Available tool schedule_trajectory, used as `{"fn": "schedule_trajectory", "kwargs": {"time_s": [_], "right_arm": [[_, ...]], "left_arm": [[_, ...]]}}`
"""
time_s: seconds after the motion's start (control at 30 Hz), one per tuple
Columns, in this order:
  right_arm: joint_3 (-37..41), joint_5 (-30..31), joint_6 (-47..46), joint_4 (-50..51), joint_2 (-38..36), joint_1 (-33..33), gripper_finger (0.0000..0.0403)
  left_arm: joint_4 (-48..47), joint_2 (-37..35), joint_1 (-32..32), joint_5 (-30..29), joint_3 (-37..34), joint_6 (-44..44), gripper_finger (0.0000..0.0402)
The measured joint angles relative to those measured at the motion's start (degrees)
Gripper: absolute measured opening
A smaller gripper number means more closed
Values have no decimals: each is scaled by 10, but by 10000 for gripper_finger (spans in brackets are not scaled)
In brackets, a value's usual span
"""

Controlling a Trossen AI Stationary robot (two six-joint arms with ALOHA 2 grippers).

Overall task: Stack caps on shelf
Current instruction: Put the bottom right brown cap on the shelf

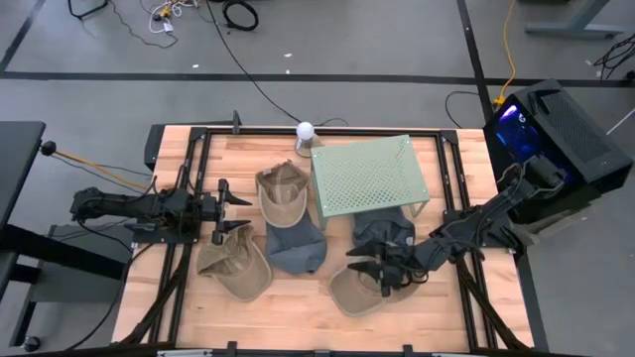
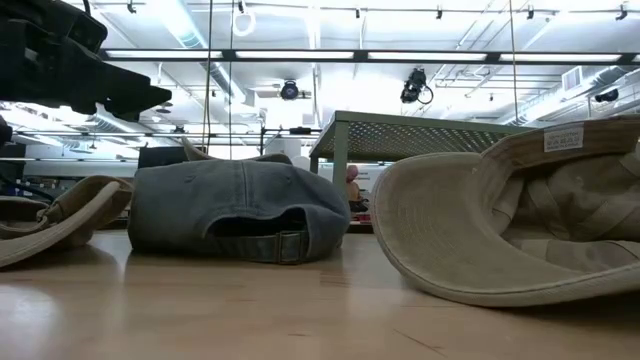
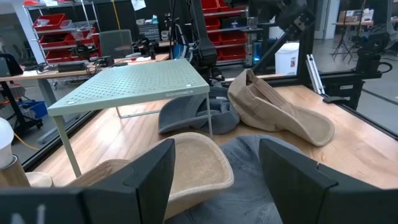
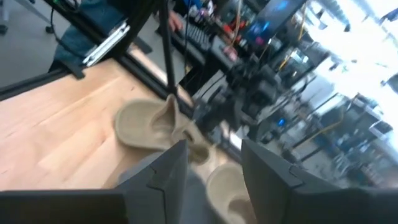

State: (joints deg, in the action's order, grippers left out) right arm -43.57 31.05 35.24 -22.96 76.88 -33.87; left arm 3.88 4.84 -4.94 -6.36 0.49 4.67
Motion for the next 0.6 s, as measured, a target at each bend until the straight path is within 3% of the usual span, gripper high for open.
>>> {"fn": "schedule_trajectory", "kwargs": {"time_s": [0.23, 0.37, 0.6], "right_arm": [[-18, -6, -87, 89, 0, 5, 152], [-33, -46, -151, 139, 0, 5, 152], [-34, -141, -220, 141, 0, 9, 152]], "left_arm": [[0, 0, 0, 0, 0, 0, 238], [0, 0, 0, 0, 0, 0, 238], [0, 0, 0, 0, 0, 0, 238]]}}
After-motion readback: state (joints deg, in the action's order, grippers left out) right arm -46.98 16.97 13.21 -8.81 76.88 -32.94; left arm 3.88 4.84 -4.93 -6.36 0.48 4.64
